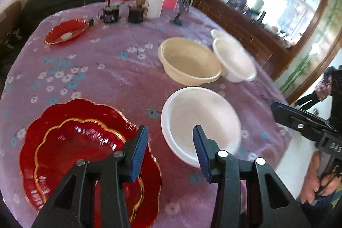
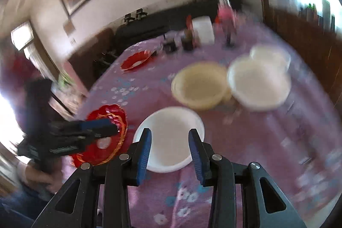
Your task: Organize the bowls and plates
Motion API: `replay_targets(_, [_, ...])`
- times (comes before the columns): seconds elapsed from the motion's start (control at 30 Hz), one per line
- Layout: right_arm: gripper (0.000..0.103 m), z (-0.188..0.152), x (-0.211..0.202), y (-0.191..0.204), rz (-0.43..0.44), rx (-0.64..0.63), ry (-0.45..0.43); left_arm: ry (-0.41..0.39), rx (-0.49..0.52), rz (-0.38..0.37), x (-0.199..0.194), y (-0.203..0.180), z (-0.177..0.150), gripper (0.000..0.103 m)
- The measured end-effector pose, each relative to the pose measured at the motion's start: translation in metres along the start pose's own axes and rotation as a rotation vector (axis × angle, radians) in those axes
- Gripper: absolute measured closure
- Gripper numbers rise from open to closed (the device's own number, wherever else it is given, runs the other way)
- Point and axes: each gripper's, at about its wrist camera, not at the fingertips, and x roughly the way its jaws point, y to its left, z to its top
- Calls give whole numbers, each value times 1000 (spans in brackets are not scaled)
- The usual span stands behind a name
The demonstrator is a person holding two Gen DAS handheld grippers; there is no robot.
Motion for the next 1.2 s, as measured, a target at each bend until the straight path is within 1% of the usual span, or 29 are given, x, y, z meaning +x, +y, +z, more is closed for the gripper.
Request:
replay_targets(0.07, [64,-2,6,-14,-16,27,4,39,-6,11,18,-1,5,60])
replay_targets(0.13, [64,-1,14,-19,5,48,23,57,-12,30,29,0,7,60])
replay_targets(0.2, [64,-2,27,-26,15,75,54,62,-17,36,35,0,7,60])
replay_targets(0.27, [64,-3,34,-25,24,77,68,65,-8,48,39,-3,8,60])
replay_targets(0.33, [65,-7,42,-26,13,93,84,69,8,53,43,-7,9,60])
replay_targets(0.37, [73,-7,45,-27,24,104,91,72,10,46,45,-8,10,61])
replay_targets(0.47, [83,-9,56,-30,24,118,116,87,19,36,53,-11,12,66])
replay_targets(0.53, [86,-11,58,-29,24,117,123,95,30,40,57,-15,11,67])
replay_targets(0.6, [90,-13,60,-27,14,108,124,85,59,75,59,-20,9,68])
replay_targets(0.63, [90,-13,60,-27,10,103,120,77,69,82,59,-23,9,68])
replay_targets(0.7, [90,-14,57,-27,-7,102,113,70,71,83,58,-25,8,74])
replay_targets(0.8, [92,-13,51,-31,-28,107,97,58,66,61,54,-28,6,80])
replay_targets(0.93, [93,-14,42,-39,-29,131,79,45,94,70,54,-38,1,81])
replay_targets(1.0, [93,-16,42,-43,-27,145,77,38,114,89,56,-43,0,81])
replay_targets(1.07, [93,-17,42,-45,-30,150,78,44,113,86,59,-45,-1,81])
replay_targets(1.13, [92,-16,43,-46,-31,155,80,73,120,82,65,-45,-1,81])
replay_targets(1.2, [91,-18,44,-46,-38,150,85,85,121,87,70,-46,-2,81])
